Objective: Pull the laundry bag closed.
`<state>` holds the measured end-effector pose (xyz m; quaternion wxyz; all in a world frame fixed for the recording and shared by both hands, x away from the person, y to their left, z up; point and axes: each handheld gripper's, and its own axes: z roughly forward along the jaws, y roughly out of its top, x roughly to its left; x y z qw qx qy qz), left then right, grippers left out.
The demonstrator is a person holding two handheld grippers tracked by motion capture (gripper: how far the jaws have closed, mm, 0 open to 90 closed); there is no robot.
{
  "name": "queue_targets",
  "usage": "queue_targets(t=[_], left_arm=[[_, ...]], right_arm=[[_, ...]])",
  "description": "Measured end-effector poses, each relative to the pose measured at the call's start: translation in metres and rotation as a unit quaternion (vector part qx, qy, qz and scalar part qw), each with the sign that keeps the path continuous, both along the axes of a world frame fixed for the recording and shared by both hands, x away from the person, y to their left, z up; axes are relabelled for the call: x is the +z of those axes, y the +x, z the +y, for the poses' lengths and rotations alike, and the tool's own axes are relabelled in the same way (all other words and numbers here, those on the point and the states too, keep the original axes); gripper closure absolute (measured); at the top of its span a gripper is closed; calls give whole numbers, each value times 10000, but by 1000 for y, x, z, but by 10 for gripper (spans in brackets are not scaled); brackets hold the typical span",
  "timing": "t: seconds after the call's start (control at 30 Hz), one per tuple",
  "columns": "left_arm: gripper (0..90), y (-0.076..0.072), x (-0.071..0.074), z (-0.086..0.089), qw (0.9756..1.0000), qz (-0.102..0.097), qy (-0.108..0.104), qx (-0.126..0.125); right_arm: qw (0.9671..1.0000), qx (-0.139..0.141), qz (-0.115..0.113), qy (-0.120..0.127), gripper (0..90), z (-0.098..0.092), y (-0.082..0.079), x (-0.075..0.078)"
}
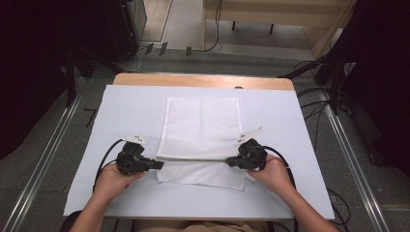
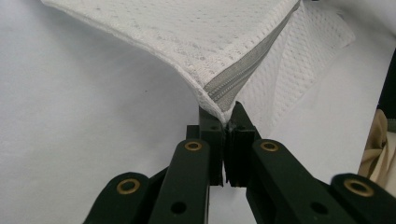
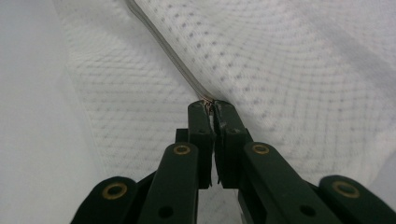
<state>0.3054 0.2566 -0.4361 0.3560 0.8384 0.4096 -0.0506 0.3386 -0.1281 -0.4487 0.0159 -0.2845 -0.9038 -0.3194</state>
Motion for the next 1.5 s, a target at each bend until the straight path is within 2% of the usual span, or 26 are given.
queue_targets(t=[0.4, 0.7, 1.2, 1.3, 1.37, 1.5], left_arm=[[886, 0, 0, 2, 10000, 41, -29, -8], [887, 1, 0, 2, 10000, 88, 5, -12], [888, 1, -2, 1, 9999, 153, 17, -21], [886, 2, -2, 2, 9998, 208, -28, 0], [882, 2, -3, 1, 9997, 225, -45, 4], [870, 2, -4, 0, 9998, 208, 11, -52]], right_arm=[[9999, -151, 50, -48, 882, -18, 0, -2], [9998, -165, 60, -76, 883, -25, 0, -3], [9998, -169, 68, -86, 883, -25, 0, -3], [9998, -174, 96, -19, 880, -26, 0, -2], [9996, -198, 191, 15, 878, -26, 1, -4], [9996, -191, 203, 32, 870, -26, 1, -4]])
